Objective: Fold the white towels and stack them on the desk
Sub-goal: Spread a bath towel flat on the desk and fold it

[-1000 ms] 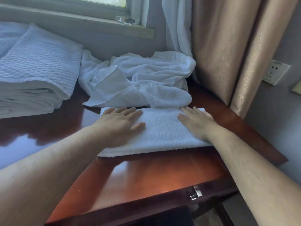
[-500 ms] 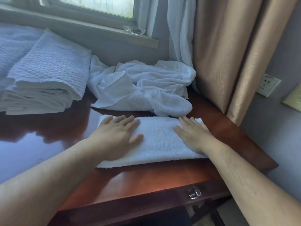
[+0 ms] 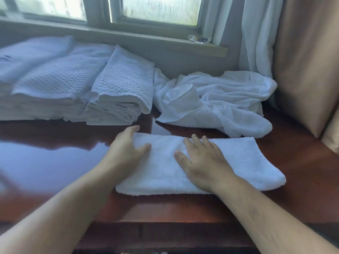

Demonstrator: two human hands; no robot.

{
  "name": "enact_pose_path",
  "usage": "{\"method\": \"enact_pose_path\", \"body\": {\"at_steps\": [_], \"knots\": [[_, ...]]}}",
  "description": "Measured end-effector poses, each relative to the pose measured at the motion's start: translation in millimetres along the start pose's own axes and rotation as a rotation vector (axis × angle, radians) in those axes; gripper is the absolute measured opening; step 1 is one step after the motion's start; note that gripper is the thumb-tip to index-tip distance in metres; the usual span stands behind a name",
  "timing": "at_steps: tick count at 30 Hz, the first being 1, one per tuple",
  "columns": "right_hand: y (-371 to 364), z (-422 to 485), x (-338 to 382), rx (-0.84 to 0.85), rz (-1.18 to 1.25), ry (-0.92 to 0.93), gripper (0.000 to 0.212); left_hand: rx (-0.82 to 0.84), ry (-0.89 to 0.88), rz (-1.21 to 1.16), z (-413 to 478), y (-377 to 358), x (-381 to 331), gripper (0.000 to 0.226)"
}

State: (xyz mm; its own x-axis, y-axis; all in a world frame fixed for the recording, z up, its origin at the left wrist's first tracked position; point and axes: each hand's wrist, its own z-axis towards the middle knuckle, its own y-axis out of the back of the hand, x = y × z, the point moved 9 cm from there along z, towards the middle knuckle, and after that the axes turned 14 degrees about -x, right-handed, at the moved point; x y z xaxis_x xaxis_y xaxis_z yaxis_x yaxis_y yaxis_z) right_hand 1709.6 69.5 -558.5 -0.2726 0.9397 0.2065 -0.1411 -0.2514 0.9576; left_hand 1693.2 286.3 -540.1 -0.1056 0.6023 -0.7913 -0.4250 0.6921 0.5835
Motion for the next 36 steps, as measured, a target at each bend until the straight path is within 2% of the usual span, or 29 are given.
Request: {"method": "enact_pose_path", "body": {"at_steps": [3, 5, 6, 8, 10, 11, 13, 14, 16, 19, 20, 22, 24, 28, 30, 33, 36], "knots": [[-4, 1, 15, -0.001, 0.022, 0.046, 0.088, -0.041, 0.220, -0.165, 6, 25, 17, 0.076], [-5, 0, 18, 0.001, 0.032, 0.067, 0.088, -0.002, 0.357, -0.209, 0, 33, 30, 0.081], [-5, 0, 19, -0.001, 0.038, 0.071, 0.087, 0.050, 0.422, -0.255, -4, 33, 36, 0.078], [-1, 1, 19, -0.034, 0.070, 0.071, 0.081, 0.231, 0.519, -0.381, -20, 24, 41, 0.058], [12, 1, 24, -0.130, 0.132, 0.095, 0.063, 0.367, 0.494, -0.433, -34, 19, 37, 0.044], [21, 0, 28, -0.206, 0.186, 0.120, 0.050, 0.369, 0.478, -0.459, -36, 20, 37, 0.049], [39, -8, 38, -0.354, 0.327, 0.160, 0.033, 0.283, 0.490, -0.517, -36, 28, 38, 0.076], [46, -15, 43, -0.397, 0.383, 0.175, 0.035, 0.237, 0.506, -0.549, -36, 33, 37, 0.086], [50, -29, 58, -0.367, 0.453, 0.222, 0.044, 0.182, 0.520, -0.628, -33, 42, 32, 0.086], [41, -49, 89, -0.258, 0.385, 0.338, 0.065, 0.159, 0.540, -0.801, -31, 54, 17, 0.060], [39, -53, 98, -0.285, 0.336, 0.365, 0.075, 0.157, 0.539, -0.854, -31, 59, 10, 0.049], [44, -55, 107, -0.385, 0.312, 0.328, 0.077, 0.154, 0.533, -0.939, -32, 71, -5, 0.032], [52, -53, 109, -0.443, 0.381, 0.241, 0.073, 0.144, 0.510, -0.961, -35, 86, -18, 0.024], [57, -58, 135, -0.447, 0.469, 0.233, 0.098, 0.213, 0.429, -0.966, -45, 113, -39, 0.019], [64, -58, 142, -0.504, 0.511, 0.166, 0.084, 0.235, 0.403, -0.947, -51, 127, -47, 0.020], [90, -48, 144, -0.664, 0.596, 0.079, 0.033, 0.198, 0.376, -0.925, -54, 152, -58, 0.024], [118, -31, 150, -0.706, 0.747, 0.055, 0.026, 0.186, 0.286, -0.897, -53, 182, -80, 0.025]]}}
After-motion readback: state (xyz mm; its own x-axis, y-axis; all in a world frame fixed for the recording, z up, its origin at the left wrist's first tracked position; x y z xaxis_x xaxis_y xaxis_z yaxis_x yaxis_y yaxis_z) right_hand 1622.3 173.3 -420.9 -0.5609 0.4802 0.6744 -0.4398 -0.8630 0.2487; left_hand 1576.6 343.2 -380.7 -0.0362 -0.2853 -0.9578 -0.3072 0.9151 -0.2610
